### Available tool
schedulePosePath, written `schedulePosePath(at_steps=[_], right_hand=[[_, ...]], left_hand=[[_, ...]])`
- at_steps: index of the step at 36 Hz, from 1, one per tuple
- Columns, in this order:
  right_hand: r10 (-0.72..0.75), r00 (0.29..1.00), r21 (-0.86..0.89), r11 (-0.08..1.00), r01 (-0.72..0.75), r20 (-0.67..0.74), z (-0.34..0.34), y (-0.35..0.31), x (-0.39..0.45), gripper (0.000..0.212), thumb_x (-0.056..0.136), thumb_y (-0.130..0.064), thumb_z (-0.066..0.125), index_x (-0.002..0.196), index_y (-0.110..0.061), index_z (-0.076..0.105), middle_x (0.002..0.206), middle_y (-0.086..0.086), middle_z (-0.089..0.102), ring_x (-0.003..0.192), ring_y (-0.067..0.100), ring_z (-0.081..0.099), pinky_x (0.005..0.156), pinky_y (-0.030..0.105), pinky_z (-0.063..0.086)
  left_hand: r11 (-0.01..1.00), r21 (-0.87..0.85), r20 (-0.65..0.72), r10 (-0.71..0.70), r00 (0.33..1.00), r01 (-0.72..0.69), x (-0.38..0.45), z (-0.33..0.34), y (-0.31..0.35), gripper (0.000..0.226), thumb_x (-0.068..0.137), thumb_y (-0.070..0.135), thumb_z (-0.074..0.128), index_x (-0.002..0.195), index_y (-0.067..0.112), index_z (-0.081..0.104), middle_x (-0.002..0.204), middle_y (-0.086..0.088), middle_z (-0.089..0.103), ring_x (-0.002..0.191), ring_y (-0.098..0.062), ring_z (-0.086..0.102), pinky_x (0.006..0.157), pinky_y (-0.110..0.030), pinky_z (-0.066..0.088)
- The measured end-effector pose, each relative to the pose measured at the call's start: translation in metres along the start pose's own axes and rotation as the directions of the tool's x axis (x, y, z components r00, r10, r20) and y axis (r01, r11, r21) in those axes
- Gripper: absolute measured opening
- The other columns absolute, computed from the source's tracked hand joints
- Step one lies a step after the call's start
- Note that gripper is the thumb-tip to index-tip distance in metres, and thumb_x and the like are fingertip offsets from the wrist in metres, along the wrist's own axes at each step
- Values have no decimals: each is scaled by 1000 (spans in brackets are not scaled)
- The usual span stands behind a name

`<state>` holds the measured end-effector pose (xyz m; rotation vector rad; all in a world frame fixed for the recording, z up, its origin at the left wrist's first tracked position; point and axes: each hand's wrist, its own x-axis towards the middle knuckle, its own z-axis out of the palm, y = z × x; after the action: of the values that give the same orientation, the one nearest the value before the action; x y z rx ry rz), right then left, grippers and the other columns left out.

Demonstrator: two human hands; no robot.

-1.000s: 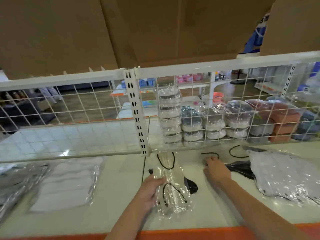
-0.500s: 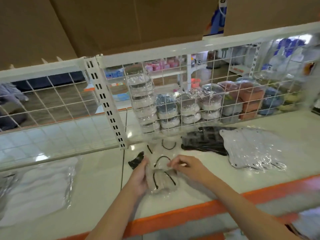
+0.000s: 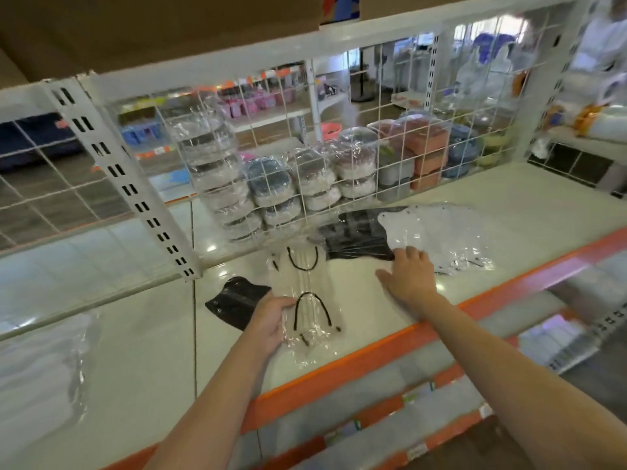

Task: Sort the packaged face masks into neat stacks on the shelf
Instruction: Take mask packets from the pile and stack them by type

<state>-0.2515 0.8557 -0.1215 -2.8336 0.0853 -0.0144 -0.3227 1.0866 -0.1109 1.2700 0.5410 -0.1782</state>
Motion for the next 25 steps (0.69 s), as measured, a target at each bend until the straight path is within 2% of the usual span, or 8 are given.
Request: schedulePosePath(at_steps=[3,6,10,11,15,20,23,25], right_hand=[[-42,998,-40,998,40,-39,0,1,1,51,92,-40,51,130,-7,44,133,14,46,123,32,37,100,38,34],[-76,996,-62,995,73,-48,-1,-8,0,38,93,-28,48,124,-5,50,127,14,50,120,31,40,98,37,36],[-121,992,-87,989,118,-31,-1,-16,-3,30,95,-12,38,121,-4,51,124,14,51,119,28,40,95,34,37],[-129,991,-95,988,126,-28,-3,-17,-3,29,96,-11,38,121,-4,51,123,13,51,118,28,41,94,34,38],[-107,994,-119,987,107,5,-10,-19,-3,29,94,-11,43,121,-3,47,125,13,49,117,29,42,92,34,40],[-51,998,-140,989,56,43,-21,-17,2,27,91,-11,50,117,-4,52,121,12,48,113,29,46,90,34,43],[-5,999,181,983,11,-32,-32,-21,8,13,89,-15,54,98,-6,58,99,10,57,91,27,55,75,34,43],[14,999,563,827,12,-41,-42,-25,9,8,88,-13,55,83,-10,59,80,4,58,72,18,53,66,28,41]], left_hand=[[999,38,-5,16,1000,-16,0,2,-1,17,88,-8,48,90,6,56,80,-14,64,68,-24,64,64,-36,53],[999,46,-13,12,1000,-11,2,1,-1,15,88,-7,49,92,5,56,81,-15,64,68,-24,63,64,-36,53],[998,60,-12,9,1000,-8,0,1,0,15,88,-6,49,94,5,57,80,-12,67,64,-20,68,53,-31,56],[998,62,-12,6,1000,-5,-1,1,0,14,88,-5,49,94,6,57,81,-12,67,65,-20,68,56,-32,57],[996,85,-7,-6,1000,6,-3,-1,1,14,86,-3,53,98,4,55,102,-20,63,97,-33,63,95,-51,48],[999,38,-39,-24,999,26,-6,0,1,43,85,-2,55,127,4,49,118,-19,60,107,-32,59,99,-51,45],[999,40,-50,-17,999,19,-8,1,1,46,85,-2,55,130,3,46,118,-17,60,108,-29,59,98,-48,45],[999,-3,-33,-34,999,33,-10,1,3,29,85,-5,53,113,3,55,102,-17,65,93,-28,64,85,-45,51]])
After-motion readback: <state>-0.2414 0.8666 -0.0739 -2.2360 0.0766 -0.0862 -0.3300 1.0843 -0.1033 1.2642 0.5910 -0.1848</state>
